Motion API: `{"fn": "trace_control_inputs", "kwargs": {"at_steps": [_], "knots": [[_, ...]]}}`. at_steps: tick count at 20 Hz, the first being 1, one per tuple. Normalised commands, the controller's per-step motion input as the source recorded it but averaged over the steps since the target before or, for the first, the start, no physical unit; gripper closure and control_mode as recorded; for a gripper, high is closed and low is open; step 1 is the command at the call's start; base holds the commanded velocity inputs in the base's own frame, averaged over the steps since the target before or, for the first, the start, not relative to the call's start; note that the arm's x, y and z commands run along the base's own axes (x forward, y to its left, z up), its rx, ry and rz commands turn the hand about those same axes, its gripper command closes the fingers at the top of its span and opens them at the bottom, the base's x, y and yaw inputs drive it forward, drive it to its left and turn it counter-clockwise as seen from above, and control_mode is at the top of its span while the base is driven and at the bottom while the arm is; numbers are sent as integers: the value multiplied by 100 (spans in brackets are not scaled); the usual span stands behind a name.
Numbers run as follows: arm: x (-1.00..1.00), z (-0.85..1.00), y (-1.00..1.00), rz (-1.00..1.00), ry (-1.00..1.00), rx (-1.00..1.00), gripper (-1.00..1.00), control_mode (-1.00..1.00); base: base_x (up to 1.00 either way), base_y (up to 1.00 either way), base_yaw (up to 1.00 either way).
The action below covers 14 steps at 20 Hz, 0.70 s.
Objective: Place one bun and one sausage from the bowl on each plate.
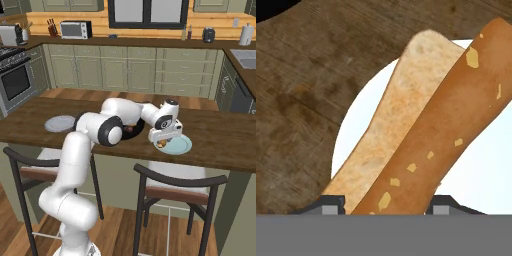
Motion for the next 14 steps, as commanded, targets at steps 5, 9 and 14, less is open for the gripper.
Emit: {"fn": "trace_control_inputs", "kwargs": {"at_steps": [5, 9, 14], "knots": [[17, -10, -2, 0, 0, 0, 100, -100, 0, 0, 0], [24, -8, -5, 0, 0, 0, -100, -100, 0, 0, 0], [8, 0, -10, 0, 0, 0, -100, -100, 0, 0, 0]]}}
